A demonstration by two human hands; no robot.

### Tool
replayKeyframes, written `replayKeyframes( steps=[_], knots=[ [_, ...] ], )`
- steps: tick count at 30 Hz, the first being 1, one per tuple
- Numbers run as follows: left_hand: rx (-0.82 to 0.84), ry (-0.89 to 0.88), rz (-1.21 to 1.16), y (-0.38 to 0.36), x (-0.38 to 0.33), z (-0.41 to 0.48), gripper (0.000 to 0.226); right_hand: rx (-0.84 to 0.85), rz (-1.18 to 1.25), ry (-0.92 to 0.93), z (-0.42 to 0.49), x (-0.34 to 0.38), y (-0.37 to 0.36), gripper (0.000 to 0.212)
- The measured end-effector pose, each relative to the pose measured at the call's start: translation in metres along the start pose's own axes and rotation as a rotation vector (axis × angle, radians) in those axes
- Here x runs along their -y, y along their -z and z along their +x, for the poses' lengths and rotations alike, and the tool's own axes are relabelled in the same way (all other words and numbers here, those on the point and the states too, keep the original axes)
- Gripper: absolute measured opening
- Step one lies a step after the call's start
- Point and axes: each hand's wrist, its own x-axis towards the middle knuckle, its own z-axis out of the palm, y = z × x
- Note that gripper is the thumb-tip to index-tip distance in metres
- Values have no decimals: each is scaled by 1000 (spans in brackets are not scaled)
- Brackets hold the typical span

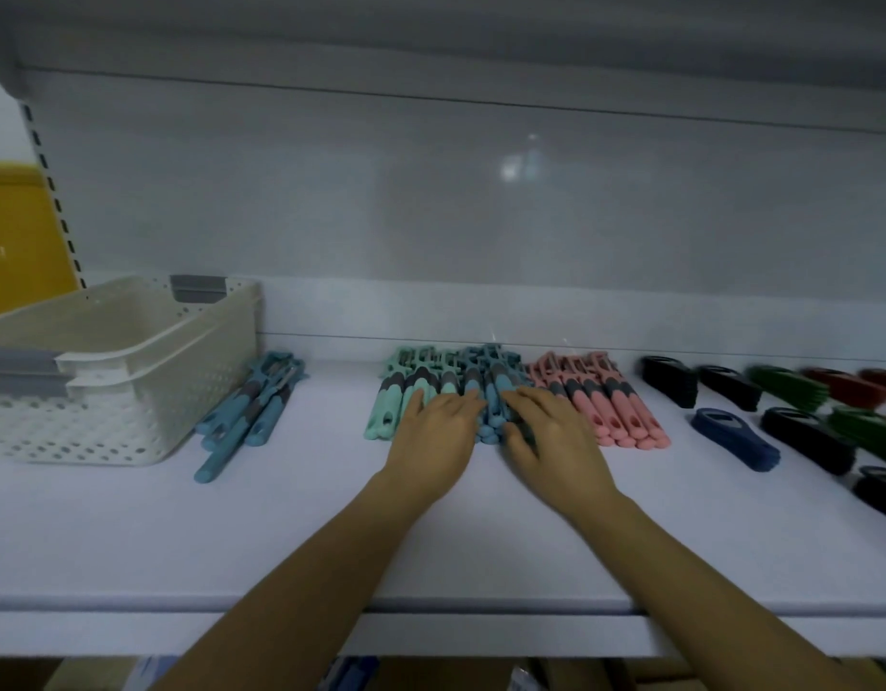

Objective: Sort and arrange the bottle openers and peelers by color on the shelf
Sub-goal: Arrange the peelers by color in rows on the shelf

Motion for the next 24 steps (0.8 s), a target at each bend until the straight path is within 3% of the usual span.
replayKeyframes(
  steps=[8,18,24],
  knots=[
    [64,61,27,2,-1,-1,45,16,-2,39,-1,-3,0,33],
    [7,38,-66,2,-6,0,38,70,172,71,4,-3,-3,36],
    [-27,71,-86,7,-2,-6,37,121,128,65,2,5,2,39]
  ],
)
